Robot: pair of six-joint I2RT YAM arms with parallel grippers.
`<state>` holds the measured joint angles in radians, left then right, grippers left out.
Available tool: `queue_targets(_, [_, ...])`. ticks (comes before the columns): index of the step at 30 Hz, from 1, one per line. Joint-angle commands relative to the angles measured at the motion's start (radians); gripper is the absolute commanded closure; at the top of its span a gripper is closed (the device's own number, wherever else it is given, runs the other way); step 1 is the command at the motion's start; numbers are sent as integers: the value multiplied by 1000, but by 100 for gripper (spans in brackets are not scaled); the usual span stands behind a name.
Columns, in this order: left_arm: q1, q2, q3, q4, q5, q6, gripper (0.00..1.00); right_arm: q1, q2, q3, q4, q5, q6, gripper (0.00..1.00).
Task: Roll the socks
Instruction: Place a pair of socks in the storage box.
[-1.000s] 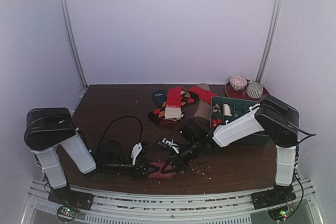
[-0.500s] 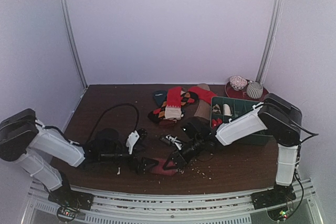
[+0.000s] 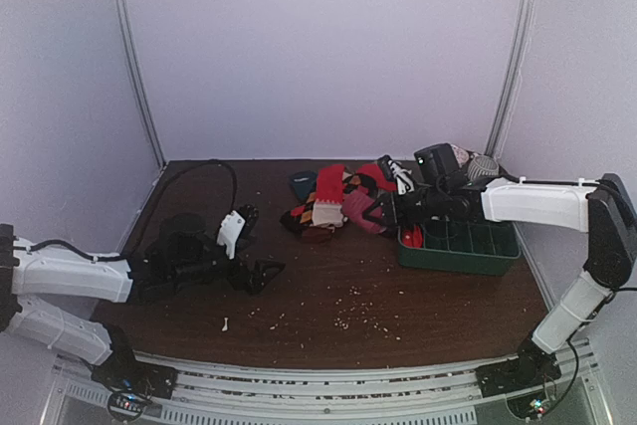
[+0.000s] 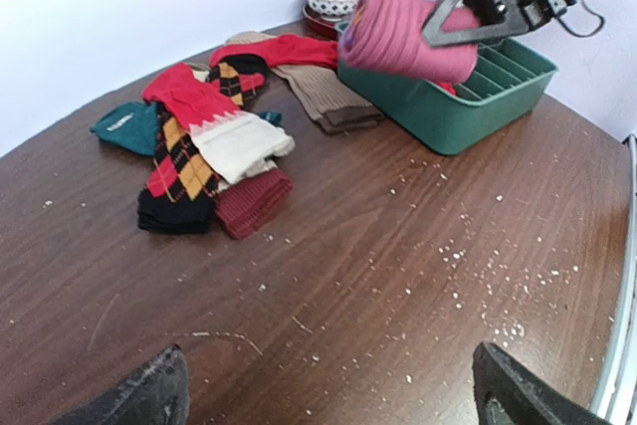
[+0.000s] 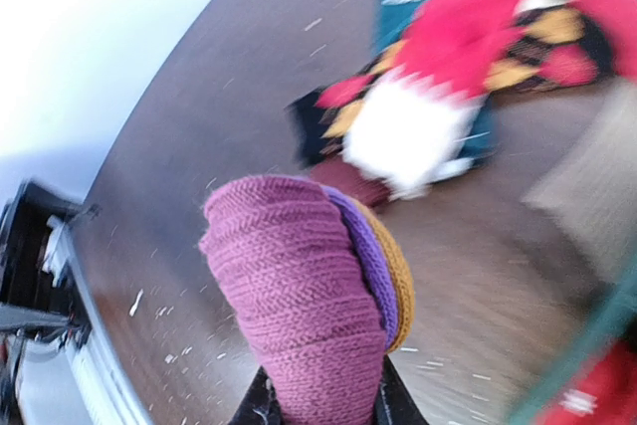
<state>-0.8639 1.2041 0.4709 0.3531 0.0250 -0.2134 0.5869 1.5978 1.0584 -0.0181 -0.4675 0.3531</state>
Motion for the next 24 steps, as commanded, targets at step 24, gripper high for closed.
queue_targets(24, [22,111,58,80,58,79,2,-206,-266,-284,-137,509,316,100])
